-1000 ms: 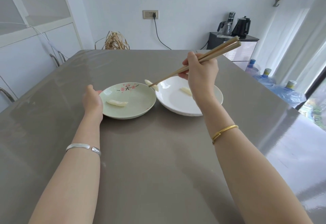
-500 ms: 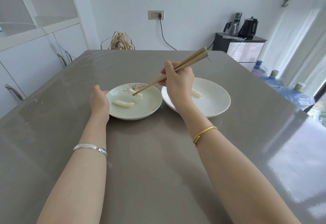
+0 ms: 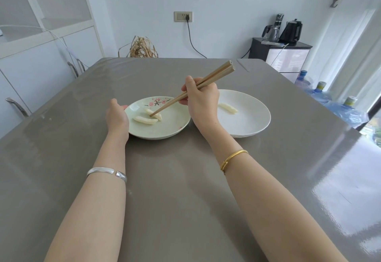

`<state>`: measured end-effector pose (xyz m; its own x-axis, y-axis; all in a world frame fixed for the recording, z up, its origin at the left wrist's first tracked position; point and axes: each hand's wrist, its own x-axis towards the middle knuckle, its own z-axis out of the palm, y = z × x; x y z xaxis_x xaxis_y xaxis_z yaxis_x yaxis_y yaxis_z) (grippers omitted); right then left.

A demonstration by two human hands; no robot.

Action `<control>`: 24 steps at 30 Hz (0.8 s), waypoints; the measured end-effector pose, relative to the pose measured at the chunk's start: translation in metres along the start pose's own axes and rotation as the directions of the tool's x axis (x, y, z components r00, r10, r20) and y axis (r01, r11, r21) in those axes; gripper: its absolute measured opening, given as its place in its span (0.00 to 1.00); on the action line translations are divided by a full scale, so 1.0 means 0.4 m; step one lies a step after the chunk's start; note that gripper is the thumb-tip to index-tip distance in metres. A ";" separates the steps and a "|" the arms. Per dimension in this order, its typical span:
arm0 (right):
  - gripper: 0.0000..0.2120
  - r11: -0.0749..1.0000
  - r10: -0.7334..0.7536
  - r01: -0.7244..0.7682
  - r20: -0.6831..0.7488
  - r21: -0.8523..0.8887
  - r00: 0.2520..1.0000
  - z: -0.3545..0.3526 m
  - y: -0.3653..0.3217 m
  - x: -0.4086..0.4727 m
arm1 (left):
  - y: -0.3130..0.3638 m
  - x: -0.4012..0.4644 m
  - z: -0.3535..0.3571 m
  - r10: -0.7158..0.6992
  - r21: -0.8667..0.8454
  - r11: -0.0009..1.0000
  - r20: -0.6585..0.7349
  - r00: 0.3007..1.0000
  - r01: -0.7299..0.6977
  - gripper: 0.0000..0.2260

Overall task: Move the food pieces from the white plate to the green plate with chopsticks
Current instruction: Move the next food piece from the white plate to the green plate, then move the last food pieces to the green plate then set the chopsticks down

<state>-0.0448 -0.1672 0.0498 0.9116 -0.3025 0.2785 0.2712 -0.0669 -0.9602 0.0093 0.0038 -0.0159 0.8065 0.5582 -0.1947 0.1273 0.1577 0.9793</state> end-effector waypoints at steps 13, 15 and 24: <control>0.17 1.000 -0.003 0.003 0.012 0.008 1.000 -0.009 -0.012 -0.006 | 0.000 -0.003 -0.001 0.008 0.011 1.000 0.011 1.000 -0.008 0.21; 0.17 1.000 -0.007 0.007 0.012 0.024 1.000 -0.017 -0.017 -0.004 | 0.000 -0.002 -0.002 0.009 0.019 1.000 0.009 1.000 -0.009 0.23; 0.17 0.989 -0.074 0.088 -0.120 0.122 0.990 -0.135 -0.066 0.031 | 0.004 -0.010 -0.001 -0.010 0.004 1.000 0.026 1.000 0.009 0.21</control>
<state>-0.0574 -0.2207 0.0776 0.8455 -0.4084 0.3439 0.3862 0.0230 -0.9221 0.0060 0.0020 -0.0134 0.8197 0.5357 -0.2026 0.1375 0.1593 0.9776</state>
